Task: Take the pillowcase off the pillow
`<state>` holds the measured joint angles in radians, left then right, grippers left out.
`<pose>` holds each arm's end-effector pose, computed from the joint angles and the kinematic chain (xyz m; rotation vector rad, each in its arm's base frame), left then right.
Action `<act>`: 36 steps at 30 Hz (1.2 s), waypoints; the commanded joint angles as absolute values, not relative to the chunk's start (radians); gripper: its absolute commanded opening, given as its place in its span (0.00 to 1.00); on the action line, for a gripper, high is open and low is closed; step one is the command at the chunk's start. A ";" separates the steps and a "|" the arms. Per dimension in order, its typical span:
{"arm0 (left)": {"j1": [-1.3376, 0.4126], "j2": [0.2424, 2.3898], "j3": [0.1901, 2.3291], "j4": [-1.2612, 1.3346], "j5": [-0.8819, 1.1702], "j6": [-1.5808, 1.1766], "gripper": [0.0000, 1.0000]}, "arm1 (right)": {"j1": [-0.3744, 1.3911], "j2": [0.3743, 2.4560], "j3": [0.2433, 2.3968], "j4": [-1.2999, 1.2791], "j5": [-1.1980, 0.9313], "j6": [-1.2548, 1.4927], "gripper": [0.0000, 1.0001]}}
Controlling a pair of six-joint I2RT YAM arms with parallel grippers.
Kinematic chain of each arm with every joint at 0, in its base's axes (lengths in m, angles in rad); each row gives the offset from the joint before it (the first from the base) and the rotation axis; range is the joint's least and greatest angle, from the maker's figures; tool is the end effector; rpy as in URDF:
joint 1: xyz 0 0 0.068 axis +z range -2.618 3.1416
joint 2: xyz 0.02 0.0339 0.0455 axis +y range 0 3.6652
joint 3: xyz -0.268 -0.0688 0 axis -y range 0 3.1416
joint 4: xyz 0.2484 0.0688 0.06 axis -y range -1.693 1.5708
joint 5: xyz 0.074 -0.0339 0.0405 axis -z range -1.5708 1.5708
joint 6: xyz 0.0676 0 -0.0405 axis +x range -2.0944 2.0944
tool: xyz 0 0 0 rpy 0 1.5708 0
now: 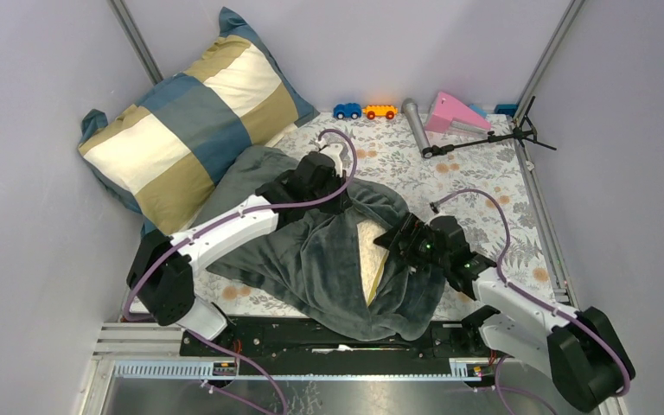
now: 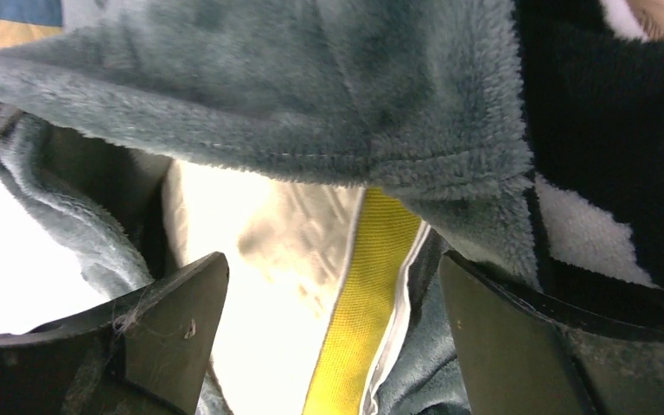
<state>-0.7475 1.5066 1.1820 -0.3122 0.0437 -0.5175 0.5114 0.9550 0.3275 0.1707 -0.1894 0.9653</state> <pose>0.2702 -0.2545 0.2744 0.2904 2.2925 -0.7295 0.1922 0.1224 0.1731 0.3690 2.1774 1.0790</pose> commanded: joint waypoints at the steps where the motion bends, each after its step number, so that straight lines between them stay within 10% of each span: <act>1: -0.750 1.532 1.176 -0.288 -0.046 -0.512 0.00 | 0.509 1.033 0.345 0.253 -0.272 0.992 0.96; 6: -0.750 1.560 1.169 -0.323 -0.122 -0.499 0.00 | 0.509 1.101 0.354 0.289 -0.287 0.998 0.82; 13: -0.750 1.605 1.169 -0.327 -0.147 -0.492 0.00 | 0.509 1.132 0.392 0.310 -0.339 0.979 0.18; 17: -0.750 1.607 1.170 -0.343 -0.218 -0.505 0.00 | 0.509 1.054 0.516 0.097 -0.290 0.859 0.01; 29: -0.605 1.377 0.956 -0.282 -0.238 -0.598 0.03 | 0.508 0.677 0.587 -0.259 0.187 0.670 0.00; 36: -0.603 1.117 0.861 -0.306 -0.209 -0.618 0.56 | 0.508 0.693 0.554 -0.271 0.188 0.667 0.00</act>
